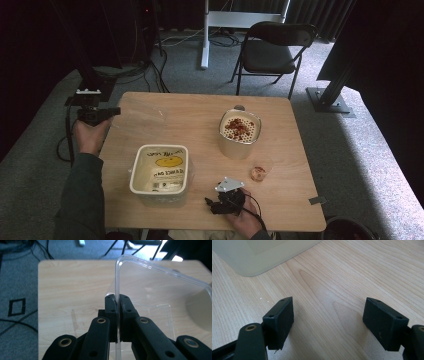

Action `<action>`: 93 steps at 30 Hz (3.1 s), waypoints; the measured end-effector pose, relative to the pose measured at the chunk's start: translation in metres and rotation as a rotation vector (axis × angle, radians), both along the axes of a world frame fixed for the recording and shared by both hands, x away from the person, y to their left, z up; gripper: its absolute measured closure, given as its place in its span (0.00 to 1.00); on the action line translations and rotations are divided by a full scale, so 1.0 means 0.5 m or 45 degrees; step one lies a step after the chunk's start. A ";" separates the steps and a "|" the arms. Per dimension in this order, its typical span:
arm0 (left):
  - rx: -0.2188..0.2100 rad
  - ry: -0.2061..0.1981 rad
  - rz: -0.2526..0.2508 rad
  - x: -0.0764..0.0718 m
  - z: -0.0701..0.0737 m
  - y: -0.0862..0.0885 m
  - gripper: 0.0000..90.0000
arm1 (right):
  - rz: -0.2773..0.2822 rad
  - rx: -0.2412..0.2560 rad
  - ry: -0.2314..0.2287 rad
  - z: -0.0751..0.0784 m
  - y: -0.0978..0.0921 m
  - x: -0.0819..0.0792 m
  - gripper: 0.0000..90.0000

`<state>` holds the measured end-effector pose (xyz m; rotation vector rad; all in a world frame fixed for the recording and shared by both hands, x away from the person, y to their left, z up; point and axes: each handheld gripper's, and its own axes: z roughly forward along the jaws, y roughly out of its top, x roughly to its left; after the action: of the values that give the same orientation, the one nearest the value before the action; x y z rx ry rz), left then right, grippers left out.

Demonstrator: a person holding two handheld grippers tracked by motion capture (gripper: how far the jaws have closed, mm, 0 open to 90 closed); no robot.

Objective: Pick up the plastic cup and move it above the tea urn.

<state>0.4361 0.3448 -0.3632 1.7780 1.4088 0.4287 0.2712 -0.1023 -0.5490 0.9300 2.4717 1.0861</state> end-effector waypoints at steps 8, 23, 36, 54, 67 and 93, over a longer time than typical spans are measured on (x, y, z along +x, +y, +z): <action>-0.015 -0.061 -0.069 -0.062 0.081 -0.029 0.98 | 0.002 0.001 -0.003 0.000 0.000 0.000 0.27; 0.017 -0.054 -0.268 -0.184 0.088 -0.082 0.94 | -0.001 0.002 -0.001 0.000 0.001 0.002 0.27; -0.143 -0.075 -0.422 -0.201 0.082 -0.085 0.60 | -0.003 0.002 0.000 0.000 0.001 0.003 0.27; -0.041 -0.075 -0.404 -0.207 0.068 -0.103 0.96 | -0.003 0.002 0.000 0.000 0.001 0.003 0.27; -0.129 -0.185 -0.462 -0.252 0.109 -0.094 0.77 | -0.003 0.002 0.000 0.000 0.001 0.003 0.27; 0.004 -0.260 -0.286 -0.140 -0.045 -0.114 0.54 | -0.034 -0.011 -0.061 0.027 -0.054 -0.017 0.47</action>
<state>0.3662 0.2876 -0.3857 1.8149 1.0546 0.4775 0.2626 -0.1291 -0.5354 0.9206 2.4167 1.0753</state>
